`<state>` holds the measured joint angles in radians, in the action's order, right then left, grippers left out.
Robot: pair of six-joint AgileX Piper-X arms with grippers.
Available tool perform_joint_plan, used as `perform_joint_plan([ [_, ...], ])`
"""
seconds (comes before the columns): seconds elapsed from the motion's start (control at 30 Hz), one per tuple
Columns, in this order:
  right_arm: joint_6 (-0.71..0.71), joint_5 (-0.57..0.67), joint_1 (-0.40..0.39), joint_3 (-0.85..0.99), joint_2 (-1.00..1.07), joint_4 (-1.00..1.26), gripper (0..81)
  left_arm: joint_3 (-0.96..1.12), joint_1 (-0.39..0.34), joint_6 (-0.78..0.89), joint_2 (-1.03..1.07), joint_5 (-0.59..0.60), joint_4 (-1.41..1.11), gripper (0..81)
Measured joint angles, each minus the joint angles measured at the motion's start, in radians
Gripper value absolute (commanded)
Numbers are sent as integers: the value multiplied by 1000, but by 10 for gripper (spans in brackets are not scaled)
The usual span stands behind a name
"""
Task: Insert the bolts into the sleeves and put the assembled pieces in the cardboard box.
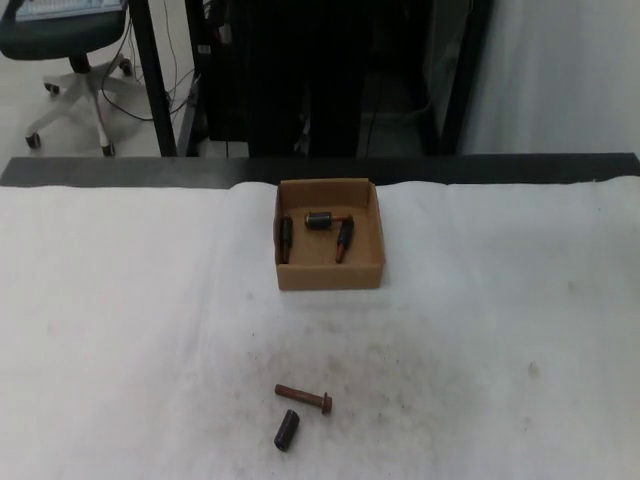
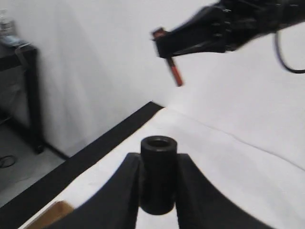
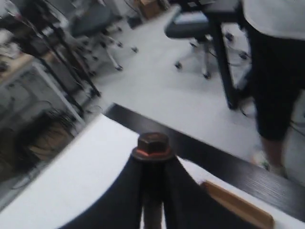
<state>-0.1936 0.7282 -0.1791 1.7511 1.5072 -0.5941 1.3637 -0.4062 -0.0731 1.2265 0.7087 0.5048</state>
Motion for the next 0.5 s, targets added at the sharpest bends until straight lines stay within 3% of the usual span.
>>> perform_joint_plan([
  [0.07,-78,73,0,-13,0,130,8,-16,7,-3,0,96,-12,6],
  [0.23,-203,184,0,-48,-2,335,8,-120,7,41,0,172,-119,6],
  [0.4,-320,250,-6,-93,-5,539,8,-280,7,236,0,153,-446,6],
  [0.5,-386,274,-37,-120,-5,688,8,-367,7,381,0,60,-781,6],
])
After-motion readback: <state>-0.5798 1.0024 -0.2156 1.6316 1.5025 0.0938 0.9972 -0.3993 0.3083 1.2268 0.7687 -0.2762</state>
